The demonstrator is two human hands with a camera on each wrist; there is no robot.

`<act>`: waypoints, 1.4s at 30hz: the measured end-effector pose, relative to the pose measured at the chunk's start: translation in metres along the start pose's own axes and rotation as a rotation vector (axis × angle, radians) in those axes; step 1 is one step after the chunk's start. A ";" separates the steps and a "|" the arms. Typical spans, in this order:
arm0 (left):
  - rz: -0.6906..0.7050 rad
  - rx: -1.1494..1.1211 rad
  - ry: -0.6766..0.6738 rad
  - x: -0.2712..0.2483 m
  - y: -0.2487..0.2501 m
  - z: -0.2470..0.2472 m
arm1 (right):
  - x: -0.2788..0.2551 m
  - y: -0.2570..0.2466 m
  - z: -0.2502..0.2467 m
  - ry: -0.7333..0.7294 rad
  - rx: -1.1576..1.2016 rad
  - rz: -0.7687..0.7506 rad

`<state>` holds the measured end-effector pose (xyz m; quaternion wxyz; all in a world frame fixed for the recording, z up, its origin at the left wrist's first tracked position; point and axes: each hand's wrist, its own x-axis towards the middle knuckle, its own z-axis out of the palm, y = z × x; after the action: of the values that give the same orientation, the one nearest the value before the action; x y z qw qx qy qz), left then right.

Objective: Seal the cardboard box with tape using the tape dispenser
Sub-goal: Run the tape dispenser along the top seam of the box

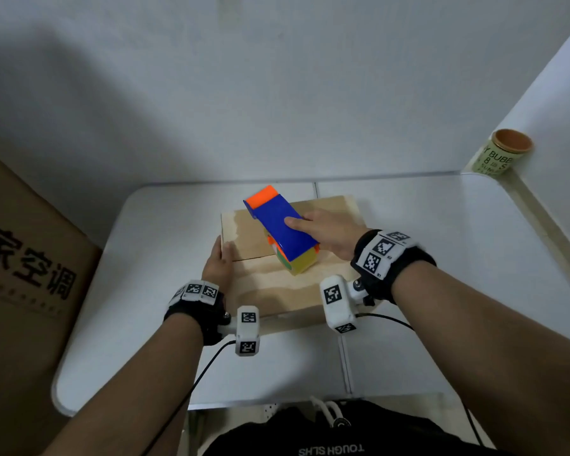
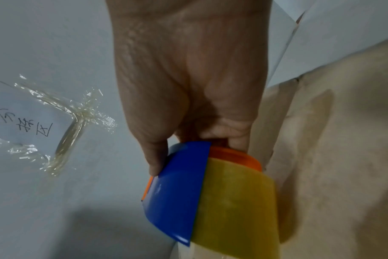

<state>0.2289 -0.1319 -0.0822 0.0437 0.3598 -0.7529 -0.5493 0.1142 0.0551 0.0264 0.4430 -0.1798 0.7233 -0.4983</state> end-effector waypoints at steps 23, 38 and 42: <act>-0.139 -0.059 -0.172 0.085 0.035 0.029 | 0.082 -0.028 -0.029 0.222 -0.634 0.043; -0.195 -0.364 -0.107 0.085 0.061 -0.024 | 0.091 -0.033 -0.036 0.145 -0.754 0.054; -0.344 -0.496 -0.189 0.081 0.066 -0.030 | 0.089 -0.035 -0.034 0.156 -0.781 0.049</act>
<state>0.1502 -0.1941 -0.0403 -0.0338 0.4077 -0.5247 -0.7465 0.0318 -0.0034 0.0201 0.2966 -0.2790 0.8940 -0.1872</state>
